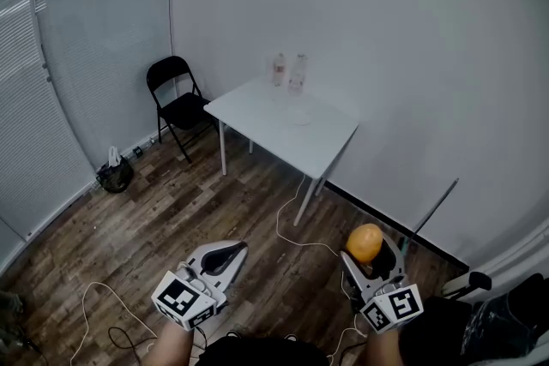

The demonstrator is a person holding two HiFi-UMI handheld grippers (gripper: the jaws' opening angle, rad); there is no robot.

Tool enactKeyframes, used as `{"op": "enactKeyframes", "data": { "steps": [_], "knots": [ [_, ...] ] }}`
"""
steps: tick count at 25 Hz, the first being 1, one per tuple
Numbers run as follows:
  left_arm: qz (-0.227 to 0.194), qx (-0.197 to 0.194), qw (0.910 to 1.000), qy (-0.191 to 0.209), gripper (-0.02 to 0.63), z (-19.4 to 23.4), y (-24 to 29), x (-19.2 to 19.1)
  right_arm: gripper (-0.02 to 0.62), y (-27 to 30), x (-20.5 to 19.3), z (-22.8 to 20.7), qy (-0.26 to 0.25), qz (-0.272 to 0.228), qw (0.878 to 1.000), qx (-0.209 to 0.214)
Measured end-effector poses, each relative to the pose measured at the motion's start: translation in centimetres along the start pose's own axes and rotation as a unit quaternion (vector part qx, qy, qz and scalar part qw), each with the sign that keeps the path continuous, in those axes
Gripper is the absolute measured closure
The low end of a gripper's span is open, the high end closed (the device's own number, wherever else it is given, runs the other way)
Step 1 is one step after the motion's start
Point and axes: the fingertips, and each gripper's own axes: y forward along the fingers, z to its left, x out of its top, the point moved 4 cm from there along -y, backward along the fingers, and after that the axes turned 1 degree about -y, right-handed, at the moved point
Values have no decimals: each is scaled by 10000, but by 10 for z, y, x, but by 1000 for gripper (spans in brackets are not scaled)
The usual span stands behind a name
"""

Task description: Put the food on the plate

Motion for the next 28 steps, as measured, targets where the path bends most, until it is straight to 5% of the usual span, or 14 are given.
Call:
{"op": "enactKeyframes", "data": {
  "steps": [12, 20, 28],
  "knots": [
    [-60, -49, 9999, -123, 583, 40, -36, -10, 222, 28, -12, 54, 50, 102, 9999, 26],
    [102, 70, 9999, -84, 583, 73, 0, -13, 222, 74, -27, 20, 345, 27, 9993, 127],
    [204, 258, 9994, 47, 583, 101, 85, -6, 222, 129, -41, -64, 488, -24, 9985, 248]
  ]
}}
